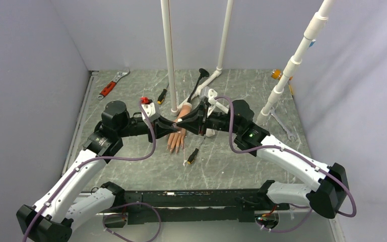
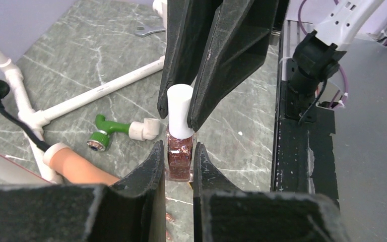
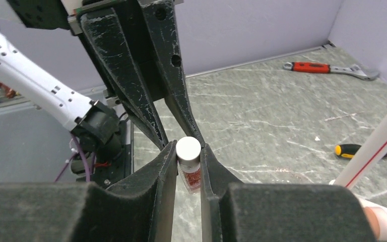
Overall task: Paint the nails
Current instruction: Screw the nail polish bottle.
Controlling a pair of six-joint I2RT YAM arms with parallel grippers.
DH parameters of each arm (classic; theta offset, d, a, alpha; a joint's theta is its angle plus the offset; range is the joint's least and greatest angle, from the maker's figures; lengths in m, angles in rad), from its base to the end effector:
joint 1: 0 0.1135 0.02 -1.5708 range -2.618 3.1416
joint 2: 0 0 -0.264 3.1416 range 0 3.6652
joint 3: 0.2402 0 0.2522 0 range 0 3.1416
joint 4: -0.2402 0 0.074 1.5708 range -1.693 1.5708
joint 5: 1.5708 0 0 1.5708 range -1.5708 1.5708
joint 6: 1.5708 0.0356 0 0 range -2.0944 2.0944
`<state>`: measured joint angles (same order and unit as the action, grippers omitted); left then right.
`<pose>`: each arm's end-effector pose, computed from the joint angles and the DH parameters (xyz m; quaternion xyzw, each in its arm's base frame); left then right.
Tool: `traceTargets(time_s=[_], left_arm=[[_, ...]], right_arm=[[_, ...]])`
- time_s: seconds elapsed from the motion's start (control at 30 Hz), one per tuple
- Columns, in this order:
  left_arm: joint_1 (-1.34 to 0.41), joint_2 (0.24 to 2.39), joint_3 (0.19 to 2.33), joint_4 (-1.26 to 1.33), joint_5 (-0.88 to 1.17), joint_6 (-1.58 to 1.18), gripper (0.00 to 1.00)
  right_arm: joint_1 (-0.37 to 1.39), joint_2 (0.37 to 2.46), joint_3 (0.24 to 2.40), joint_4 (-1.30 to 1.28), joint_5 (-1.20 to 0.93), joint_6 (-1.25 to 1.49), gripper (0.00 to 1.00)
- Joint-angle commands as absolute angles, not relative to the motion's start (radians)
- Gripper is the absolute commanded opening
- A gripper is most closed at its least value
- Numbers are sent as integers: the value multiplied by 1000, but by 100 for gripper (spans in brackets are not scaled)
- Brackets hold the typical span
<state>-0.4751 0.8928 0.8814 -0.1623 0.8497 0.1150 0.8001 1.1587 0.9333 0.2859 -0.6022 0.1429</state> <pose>0.1621 -0.1135 0.3595 0.4565 0.5905 -0.4155 0.5199 0.1733 0.2075 0.3654 -0.4156 0.5498 0.4970 0.5272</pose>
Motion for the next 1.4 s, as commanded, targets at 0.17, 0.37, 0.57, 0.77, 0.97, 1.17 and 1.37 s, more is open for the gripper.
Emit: traceTargets(time_s=[0.17, 0.37, 0.57, 0.77, 0.97, 1.17, 1.37], left_arm=[[-471, 875, 901, -155, 621, 117, 0], [-472, 859, 895, -149, 560, 113, 0], [-472, 844, 888, -141, 510, 107, 0], [-471, 845, 888, -143, 495, 105, 0], [-471, 845, 887, -143, 498, 106, 0], [-470, 850, 888, -144, 503, 106, 0], [-471, 850, 888, -144, 511, 109, 0]], right_arm=[[922, 1196, 998, 247, -311, 130, 0], [967, 1235, 1041, 211, -210, 126, 0], [987, 1267, 1091, 156, -116, 166, 0], [992, 1284, 1129, 105, -69, 182, 0], [991, 1276, 1157, 61, -66, 189, 17], [991, 1244, 1162, 21, -8, 200, 59], [990, 1193, 1138, 10, -12, 180, 70]])
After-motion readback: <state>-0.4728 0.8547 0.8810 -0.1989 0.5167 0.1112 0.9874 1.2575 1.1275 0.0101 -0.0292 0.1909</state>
